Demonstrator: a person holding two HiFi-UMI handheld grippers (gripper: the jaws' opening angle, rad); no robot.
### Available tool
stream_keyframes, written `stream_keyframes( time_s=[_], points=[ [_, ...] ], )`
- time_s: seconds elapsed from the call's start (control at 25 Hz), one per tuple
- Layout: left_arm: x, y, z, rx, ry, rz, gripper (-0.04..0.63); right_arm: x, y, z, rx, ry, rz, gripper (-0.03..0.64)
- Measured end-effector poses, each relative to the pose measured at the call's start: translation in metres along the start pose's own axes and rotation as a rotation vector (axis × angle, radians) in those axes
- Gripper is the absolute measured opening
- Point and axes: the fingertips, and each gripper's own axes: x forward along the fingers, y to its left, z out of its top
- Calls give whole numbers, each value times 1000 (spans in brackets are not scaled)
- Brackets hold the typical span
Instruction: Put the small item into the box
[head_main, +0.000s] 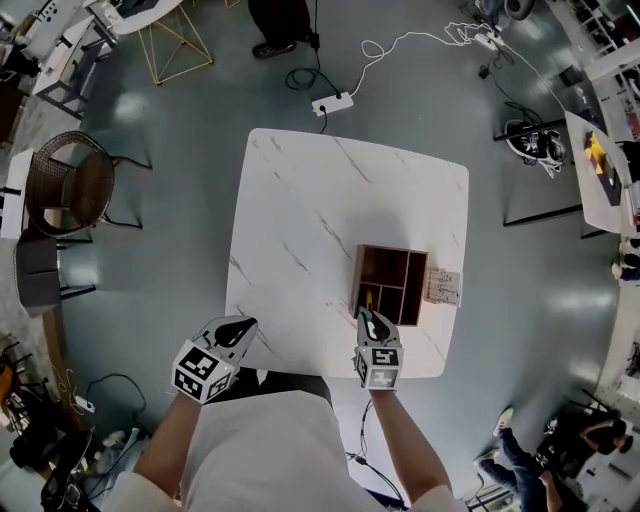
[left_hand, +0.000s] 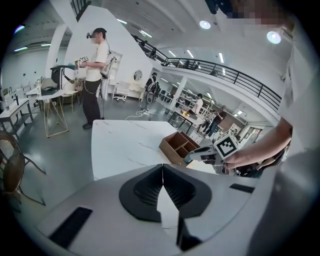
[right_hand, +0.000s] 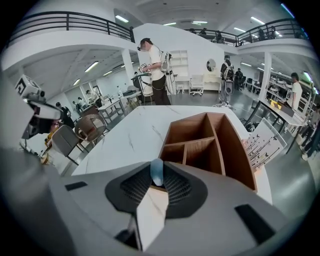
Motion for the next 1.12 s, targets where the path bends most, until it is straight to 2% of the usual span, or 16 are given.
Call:
stream_keyframes(
  time_s=[0.44,1.12],
  points=[
    [-7,1,-1,2,-6,13,14,-4,8,-1,2,-13,34,104],
    [-28,-2,5,63,-40,-19,14,-44,14,9,28,-90,-28,103]
  ],
)
